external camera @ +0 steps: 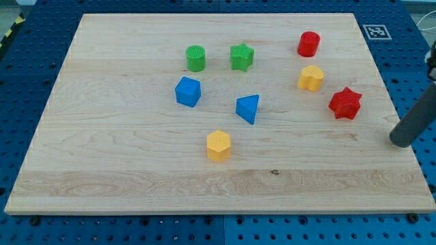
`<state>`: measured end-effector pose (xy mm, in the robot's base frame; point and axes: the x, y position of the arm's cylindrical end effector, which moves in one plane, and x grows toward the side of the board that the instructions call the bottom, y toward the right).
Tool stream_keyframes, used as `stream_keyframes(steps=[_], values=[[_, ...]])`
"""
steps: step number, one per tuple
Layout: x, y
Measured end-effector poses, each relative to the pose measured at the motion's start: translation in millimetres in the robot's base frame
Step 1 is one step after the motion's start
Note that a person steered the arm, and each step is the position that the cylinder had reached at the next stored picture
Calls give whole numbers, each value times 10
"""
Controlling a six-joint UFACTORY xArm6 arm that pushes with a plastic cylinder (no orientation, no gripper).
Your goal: Point at the blue triangle
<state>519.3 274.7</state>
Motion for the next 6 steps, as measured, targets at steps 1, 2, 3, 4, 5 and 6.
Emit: stream_keyframes(steps=[1,2,3,4,5,6], values=[[-24,-266],[-59,-550],[-135,-881],[-324,-1166],[-596,-1243],[-610,-1243]])
